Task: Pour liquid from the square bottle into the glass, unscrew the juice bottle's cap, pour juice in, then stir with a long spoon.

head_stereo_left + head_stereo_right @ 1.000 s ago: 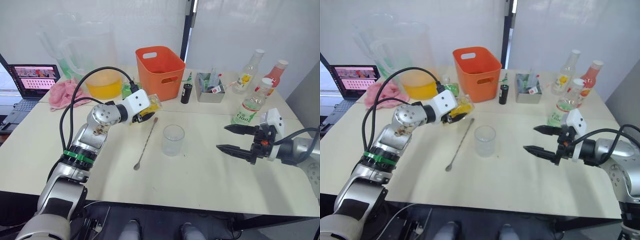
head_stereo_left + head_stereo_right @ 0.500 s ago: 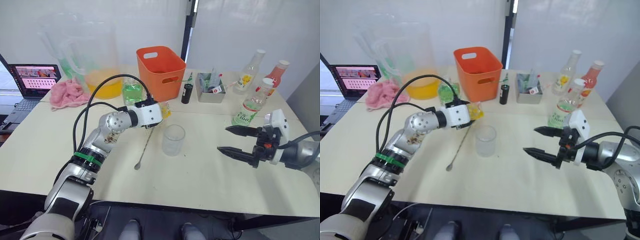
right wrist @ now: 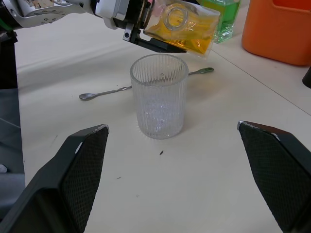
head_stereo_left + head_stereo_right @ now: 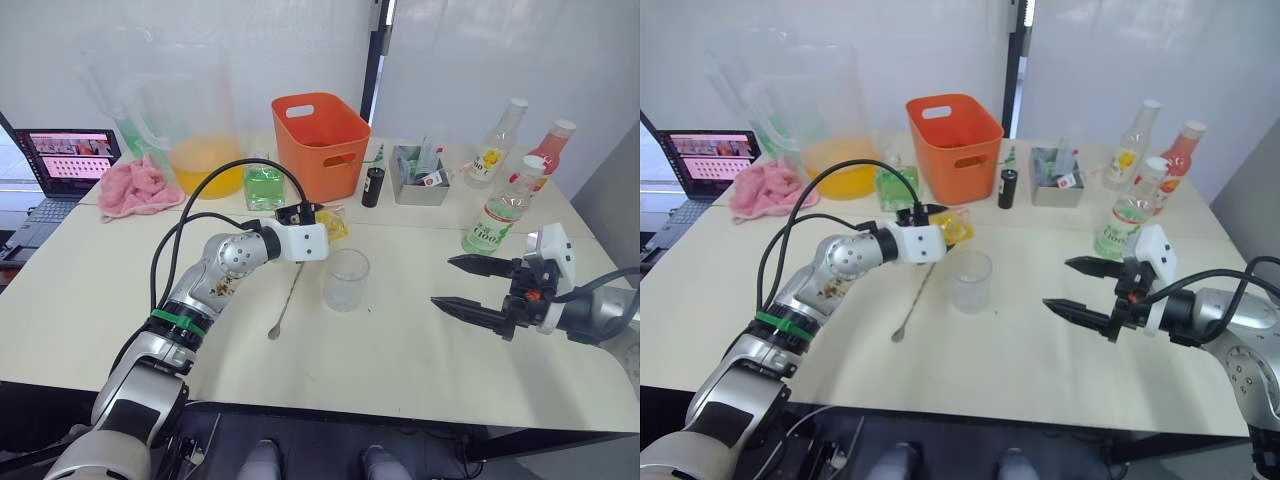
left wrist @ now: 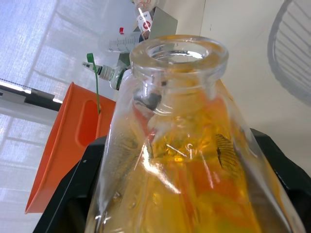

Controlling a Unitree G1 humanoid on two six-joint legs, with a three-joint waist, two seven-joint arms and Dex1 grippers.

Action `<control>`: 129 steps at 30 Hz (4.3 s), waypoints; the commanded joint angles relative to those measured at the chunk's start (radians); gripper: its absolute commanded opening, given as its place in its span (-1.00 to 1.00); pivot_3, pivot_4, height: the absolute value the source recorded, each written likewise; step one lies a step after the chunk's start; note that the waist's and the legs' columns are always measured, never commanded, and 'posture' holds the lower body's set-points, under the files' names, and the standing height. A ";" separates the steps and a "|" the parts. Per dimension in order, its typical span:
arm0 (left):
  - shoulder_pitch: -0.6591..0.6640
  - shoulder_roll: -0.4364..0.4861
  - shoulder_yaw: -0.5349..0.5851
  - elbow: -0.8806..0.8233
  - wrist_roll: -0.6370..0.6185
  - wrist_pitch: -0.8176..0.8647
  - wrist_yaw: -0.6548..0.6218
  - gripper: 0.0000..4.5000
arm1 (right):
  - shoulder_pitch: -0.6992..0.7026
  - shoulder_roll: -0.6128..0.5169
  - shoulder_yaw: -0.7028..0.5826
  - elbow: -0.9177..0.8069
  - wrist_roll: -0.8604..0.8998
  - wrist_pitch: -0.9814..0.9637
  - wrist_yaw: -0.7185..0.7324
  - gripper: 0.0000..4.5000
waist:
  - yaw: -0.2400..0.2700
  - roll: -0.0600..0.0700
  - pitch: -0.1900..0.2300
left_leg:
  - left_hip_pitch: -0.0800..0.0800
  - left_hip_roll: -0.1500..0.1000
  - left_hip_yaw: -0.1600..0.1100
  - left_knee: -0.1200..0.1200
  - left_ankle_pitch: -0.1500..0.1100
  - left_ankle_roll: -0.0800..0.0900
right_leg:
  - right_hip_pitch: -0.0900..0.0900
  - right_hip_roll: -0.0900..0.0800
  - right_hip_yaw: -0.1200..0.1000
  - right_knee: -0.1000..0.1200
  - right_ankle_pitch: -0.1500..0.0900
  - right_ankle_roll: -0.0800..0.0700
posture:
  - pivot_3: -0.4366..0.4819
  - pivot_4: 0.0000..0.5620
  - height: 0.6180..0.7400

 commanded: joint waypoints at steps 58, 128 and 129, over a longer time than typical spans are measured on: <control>-0.094 0.033 -0.028 -0.040 0.413 -0.325 0.413 0.26 | -0.007 0.012 -0.009 -0.043 0.029 0.008 -0.034 0.99 | 0.003 0.000 0.000 | -0.002 0.000 0.000 0.004 0.000 0.000 | 0.000 0.000 0.001 0.000 0.002 0.003 | -0.05 -0.47 1.00; -0.040 -0.168 0.500 -0.236 -0.322 0.650 0.293 0.26 | -0.238 0.084 0.127 0.043 0.082 0.050 0.051 0.99 | -0.021 0.000 0.000 | -0.001 -0.001 -0.001 0.007 0.000 0.000 | -0.001 0.000 0.001 0.007 0.002 0.003 | -0.05 -0.47 1.00; -0.045 -0.156 0.524 -0.211 -0.344 0.666 0.295 0.26 | -0.234 0.086 0.127 0.040 0.084 0.050 0.049 0.99 | -0.022 0.000 0.000 | -0.001 -0.001 -0.001 0.007 0.000 0.000 | -0.001 0.000 0.001 0.007 0.002 0.003 | -0.05 -0.47 1.00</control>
